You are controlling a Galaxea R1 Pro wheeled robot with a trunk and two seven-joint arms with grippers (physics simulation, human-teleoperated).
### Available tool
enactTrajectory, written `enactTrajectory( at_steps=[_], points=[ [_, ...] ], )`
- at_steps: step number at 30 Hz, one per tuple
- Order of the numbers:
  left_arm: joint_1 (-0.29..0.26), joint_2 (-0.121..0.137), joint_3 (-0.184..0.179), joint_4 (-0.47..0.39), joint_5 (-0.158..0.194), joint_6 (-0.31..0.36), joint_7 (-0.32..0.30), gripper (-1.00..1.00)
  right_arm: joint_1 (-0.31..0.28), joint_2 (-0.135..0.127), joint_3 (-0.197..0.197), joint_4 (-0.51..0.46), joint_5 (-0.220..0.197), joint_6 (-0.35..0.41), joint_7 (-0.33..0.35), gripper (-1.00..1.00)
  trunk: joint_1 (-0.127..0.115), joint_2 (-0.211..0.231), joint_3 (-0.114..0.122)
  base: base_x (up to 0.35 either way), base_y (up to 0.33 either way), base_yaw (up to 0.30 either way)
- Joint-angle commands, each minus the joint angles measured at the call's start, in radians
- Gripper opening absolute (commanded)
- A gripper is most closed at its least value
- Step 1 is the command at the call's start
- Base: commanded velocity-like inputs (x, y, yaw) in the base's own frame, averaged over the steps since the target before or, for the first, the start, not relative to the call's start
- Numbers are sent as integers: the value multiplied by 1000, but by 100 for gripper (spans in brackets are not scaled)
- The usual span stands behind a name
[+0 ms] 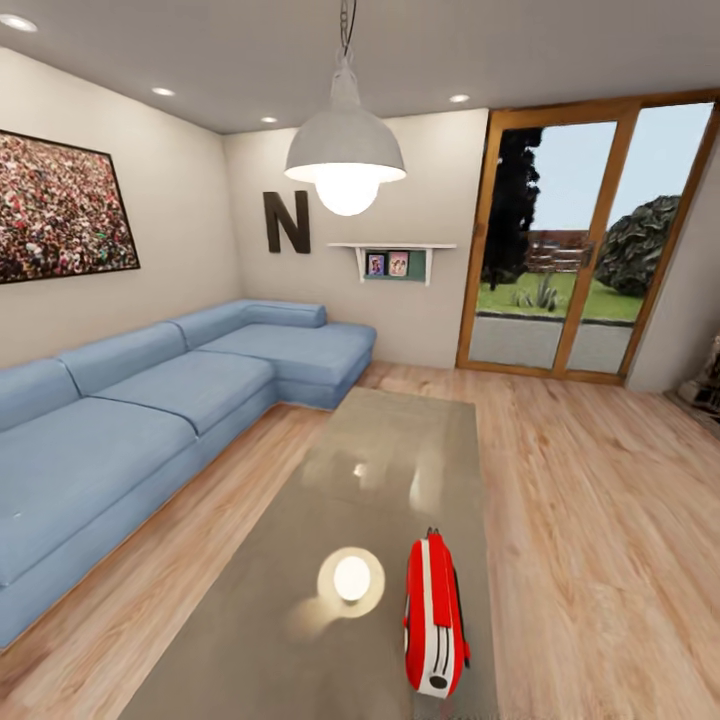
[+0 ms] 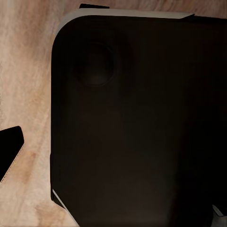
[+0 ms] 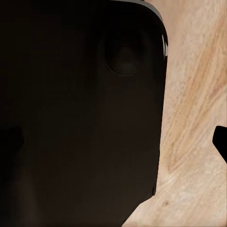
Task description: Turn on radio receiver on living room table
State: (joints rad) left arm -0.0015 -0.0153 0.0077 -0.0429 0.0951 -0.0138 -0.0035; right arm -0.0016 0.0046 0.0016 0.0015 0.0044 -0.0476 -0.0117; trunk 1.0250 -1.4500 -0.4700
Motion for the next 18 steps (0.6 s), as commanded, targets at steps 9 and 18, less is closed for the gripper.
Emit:
enactTrajectory(
  at_steps=[9,18],
  points=[
    [0,0,0,0,0,0,0,100,0,0,0,0,0,0,0,100,0,0,0,0,0,-286],
    [0,0,0,0,0,0,0,100,0,0,0,0,0,0,1,100,0,0,0,0,0,-287]
  ],
)
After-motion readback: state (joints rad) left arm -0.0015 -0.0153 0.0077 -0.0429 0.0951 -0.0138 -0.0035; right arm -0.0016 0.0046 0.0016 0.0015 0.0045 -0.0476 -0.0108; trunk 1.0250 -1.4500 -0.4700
